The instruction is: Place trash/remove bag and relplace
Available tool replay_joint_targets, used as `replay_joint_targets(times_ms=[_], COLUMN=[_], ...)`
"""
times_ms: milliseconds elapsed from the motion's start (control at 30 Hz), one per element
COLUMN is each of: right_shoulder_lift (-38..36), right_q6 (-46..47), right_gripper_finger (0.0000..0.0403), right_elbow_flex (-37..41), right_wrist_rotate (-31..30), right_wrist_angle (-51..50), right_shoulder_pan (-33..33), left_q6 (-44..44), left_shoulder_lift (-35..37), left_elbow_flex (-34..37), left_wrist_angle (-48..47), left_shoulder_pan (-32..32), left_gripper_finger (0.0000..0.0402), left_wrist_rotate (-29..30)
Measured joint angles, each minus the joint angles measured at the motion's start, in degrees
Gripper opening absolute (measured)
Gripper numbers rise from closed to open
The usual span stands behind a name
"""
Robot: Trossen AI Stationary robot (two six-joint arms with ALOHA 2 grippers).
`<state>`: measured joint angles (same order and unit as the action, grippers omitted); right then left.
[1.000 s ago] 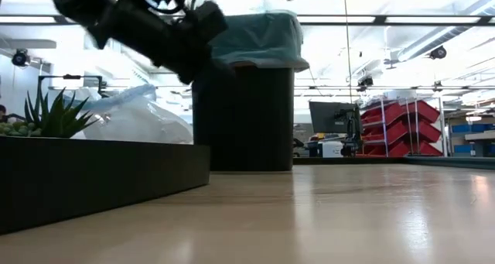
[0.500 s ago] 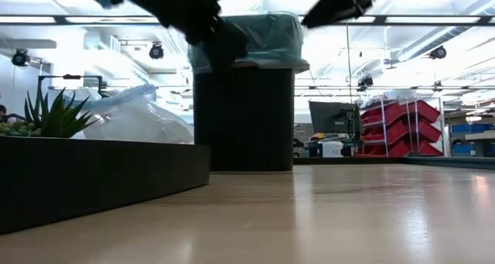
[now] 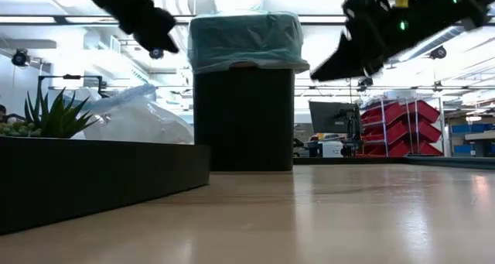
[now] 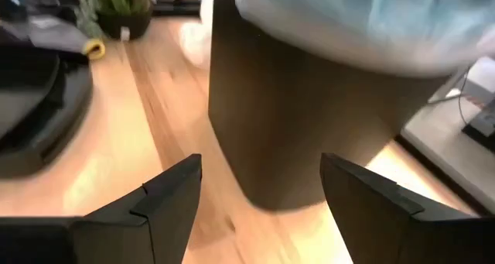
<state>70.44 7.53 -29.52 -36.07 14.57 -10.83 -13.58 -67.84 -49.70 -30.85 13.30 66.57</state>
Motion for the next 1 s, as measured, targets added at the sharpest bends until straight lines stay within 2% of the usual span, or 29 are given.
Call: replay_joint_targets(times_ms=[100, 200, 333, 467, 567, 667, 833, 900, 1000], right_shoulder_lift=[1.88, 4.14, 8.32, 11.07, 11.31, 10.38, 7.17, 6.19, 4.62], right_q6=[-0.08, -1.66, -1.99, -1.99, -2.01, -2.11, -4.05, -5.09, -6.04], right_gripper_finger=[0.0242, 0.0236, 0.0231, 0.0234, 0.024, 0.0246, 0.025, 0.0247, 0.0239], right_elbow_flex=[1.93, 2.41, 2.3, 1.32, 0.9, 0.65, 0.68, 0.78, 0.83], right_wrist_rotate=[0.04, -0.11, -0.11, -0.13, 0.03, -0.01, -0.14, 0.11, 0.36], right_wrist_angle=[4.58, 8.48, 12.47, 12.75, 12.72, 12.86, 12.9, 12.55, 10.41], right_shoulder_pan=[0.16, 1.36, 3.41, 4.02, 3.97, 3.98, 3.66, 3.24, 2.13], left_q6=[-1.32, 2.13, 11.33, 19.63, 18.87, 17.06, 19.9, 23.65, 26.36], left_shoulder_lift=[4.32, 6.87, 5.99, 3.09, 0.65, -1.57, -7.89, -10.69, -13.77], left_elbow_flex=[2.68, 5.63, 10.82, 14.47, 14.74, 14.82, 14.62, 13.5, 10.56], left_wrist_angle=[-4.2, 0.72, 16.96, 30.93, 33.13, 35.57, 51.37, 55.32, 54.0], left_shoulder_pan=[-3.89, -10.27, -18.1, -20.33, -18.51, -14.56, -4.98, -1.21, 3.58], left_gripper_finger=[0.0089, 0.0072, 0.0057, 0.0049, 0.0047, 0.0048, 0.0047, 0.0045, 0.0043], left_wrist_rotate=[-0.37, -1.7, -7.82, -12.04, -13.22, -17.86, -24.15, -24.33, -22.22])
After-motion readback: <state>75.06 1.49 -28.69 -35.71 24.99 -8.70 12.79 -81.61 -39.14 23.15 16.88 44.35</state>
